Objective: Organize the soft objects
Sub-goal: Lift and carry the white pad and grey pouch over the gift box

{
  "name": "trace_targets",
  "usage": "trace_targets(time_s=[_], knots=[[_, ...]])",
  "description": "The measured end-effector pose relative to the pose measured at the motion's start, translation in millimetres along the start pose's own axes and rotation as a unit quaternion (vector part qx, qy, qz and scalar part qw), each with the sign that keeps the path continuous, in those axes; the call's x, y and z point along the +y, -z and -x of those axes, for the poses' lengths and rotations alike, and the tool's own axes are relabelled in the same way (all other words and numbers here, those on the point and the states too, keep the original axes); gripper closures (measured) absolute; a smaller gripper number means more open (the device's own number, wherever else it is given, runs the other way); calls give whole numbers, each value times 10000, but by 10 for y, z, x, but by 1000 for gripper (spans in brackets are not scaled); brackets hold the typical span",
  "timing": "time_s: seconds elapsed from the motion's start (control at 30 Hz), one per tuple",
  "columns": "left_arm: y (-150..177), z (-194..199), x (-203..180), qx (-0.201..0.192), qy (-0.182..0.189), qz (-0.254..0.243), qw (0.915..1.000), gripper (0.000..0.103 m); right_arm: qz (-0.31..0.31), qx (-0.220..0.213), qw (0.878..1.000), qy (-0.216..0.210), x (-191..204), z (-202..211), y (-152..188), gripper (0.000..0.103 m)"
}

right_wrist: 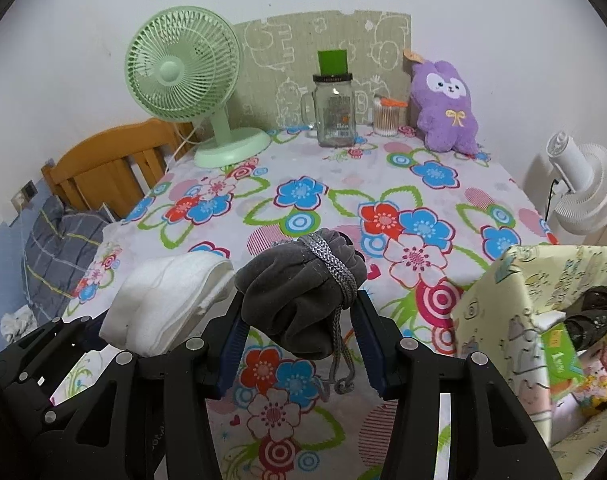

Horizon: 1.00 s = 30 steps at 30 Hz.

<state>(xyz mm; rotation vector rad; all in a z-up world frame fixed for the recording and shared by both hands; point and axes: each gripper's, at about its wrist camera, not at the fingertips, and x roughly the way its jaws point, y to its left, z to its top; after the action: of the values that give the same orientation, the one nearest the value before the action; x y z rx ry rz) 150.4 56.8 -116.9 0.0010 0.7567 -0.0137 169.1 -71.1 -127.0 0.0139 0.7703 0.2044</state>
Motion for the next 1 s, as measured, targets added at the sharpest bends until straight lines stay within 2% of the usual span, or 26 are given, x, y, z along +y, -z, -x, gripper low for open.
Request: trace_targets(time_s=[1.0], knots=[[-51,930,-238,-712,-62,-10,9974,68,162,-750,9969,-198,-57,1001,-53,49]])
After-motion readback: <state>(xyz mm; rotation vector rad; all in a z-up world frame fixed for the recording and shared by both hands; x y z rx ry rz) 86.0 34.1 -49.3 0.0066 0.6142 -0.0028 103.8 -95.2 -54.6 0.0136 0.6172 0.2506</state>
